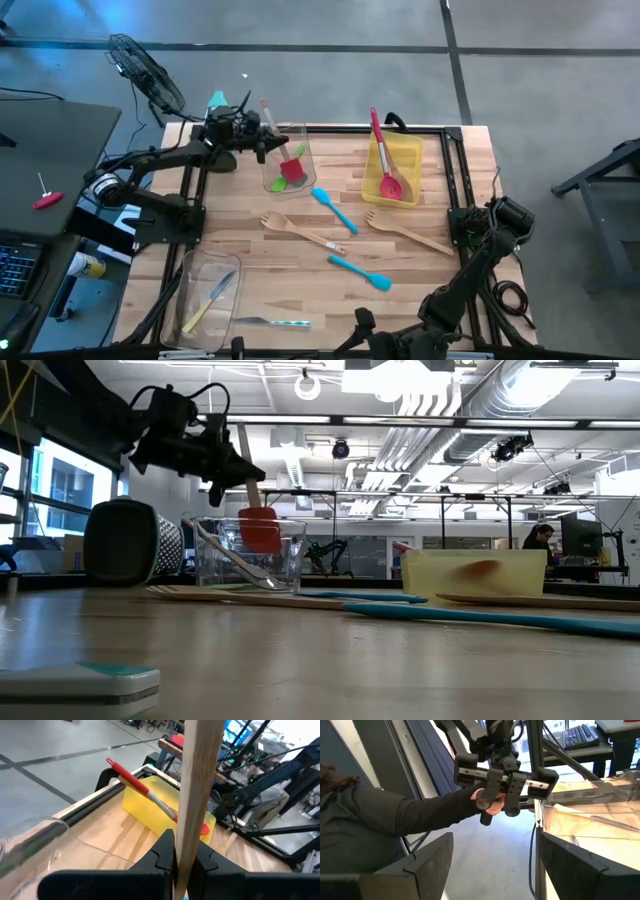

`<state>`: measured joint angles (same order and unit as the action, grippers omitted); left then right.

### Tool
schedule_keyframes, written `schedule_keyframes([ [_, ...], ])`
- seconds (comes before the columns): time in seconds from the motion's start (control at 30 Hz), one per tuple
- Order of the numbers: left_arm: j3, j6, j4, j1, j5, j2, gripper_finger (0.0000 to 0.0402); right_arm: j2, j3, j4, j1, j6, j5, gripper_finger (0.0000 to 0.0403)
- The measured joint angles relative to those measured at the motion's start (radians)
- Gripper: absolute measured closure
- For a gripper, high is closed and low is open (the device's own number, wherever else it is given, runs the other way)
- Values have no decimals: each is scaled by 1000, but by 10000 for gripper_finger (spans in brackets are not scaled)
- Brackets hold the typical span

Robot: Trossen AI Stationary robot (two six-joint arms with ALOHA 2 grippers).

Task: Pick & Place Kitchen Items
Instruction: Put the orange spatula into the top transparent bin

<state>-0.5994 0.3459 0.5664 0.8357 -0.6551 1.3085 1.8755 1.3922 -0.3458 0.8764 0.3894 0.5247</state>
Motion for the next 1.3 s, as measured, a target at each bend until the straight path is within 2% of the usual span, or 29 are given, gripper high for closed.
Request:
schedule_keyframes([
  [0.23,36,81,79,-19,-57,69,390,0,0,10,-7,-20,0,121],
  [0.37,40,89,97,-40,-34,124,390,0,0,35,-10,-20,-1,121],
  [0.63,38,154,244,-72,-21,229,390,0,0,54,-14,-19,-3,121],
  [0.93,37,162,253,-72,-16,311,390,0,0,64,-14,-20,-3,121],
  [1.3,38,151,162,-73,-68,313,366,0,0,68,-15,-53,-3,121],
])
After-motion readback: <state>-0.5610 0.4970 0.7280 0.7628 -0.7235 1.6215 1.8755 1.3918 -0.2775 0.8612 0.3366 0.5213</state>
